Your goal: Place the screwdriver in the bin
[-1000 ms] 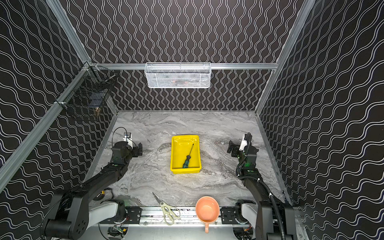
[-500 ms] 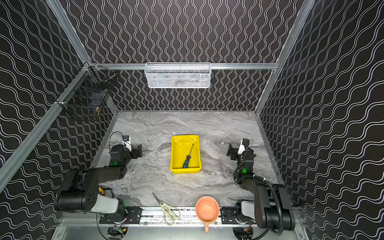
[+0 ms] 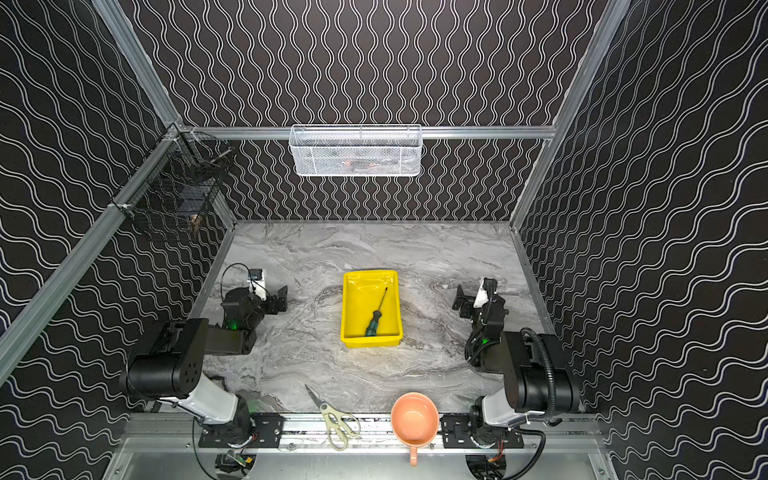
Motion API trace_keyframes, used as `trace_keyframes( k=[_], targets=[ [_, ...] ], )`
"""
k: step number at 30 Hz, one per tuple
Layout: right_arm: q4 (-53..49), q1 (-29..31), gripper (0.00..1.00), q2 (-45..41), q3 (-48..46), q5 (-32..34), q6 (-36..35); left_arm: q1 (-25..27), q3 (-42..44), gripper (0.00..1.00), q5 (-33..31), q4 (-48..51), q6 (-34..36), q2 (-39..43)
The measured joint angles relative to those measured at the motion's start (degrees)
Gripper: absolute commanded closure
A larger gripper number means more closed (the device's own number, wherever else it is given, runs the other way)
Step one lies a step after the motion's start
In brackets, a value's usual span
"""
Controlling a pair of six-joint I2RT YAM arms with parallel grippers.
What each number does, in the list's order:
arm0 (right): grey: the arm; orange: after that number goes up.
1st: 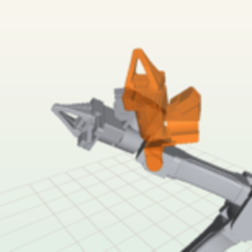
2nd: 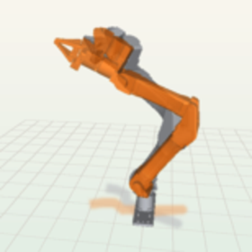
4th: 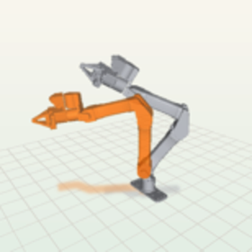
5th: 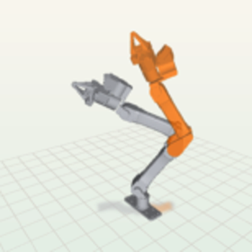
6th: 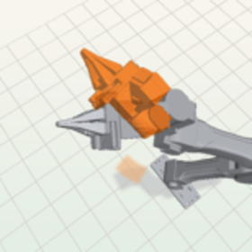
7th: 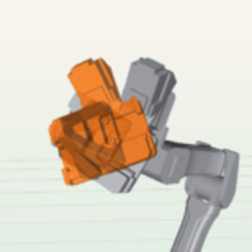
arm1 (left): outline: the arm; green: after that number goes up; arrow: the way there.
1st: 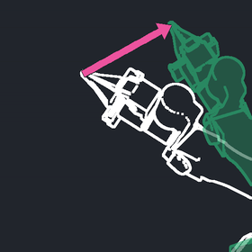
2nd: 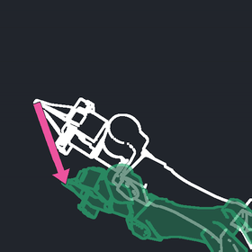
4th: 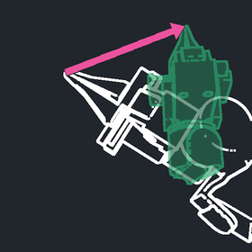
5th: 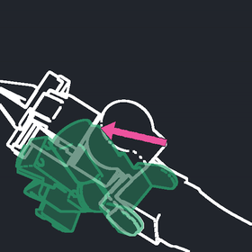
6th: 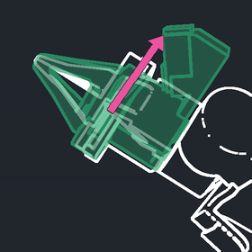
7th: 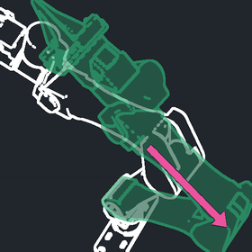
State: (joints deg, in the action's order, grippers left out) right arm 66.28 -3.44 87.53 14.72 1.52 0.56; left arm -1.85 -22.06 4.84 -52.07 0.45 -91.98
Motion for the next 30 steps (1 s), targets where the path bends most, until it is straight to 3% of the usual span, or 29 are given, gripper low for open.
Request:
trace_keyframes(
  k=[9, 30],
  targets=[
    [-0.98, -0.09, 0.01, 0.74, 0.52, 0.11, 0.11, 3.48, 0.81, 0.01, -3.21, -3.63, 1.6, -2.82],
    [-0.94, -0.09, 0.0, 0.74, 0.52, 0.35, 0.07, 3.96, 0.63, 0.01, -5.9, -4.39, 2.67, -3.13]
  ],
)
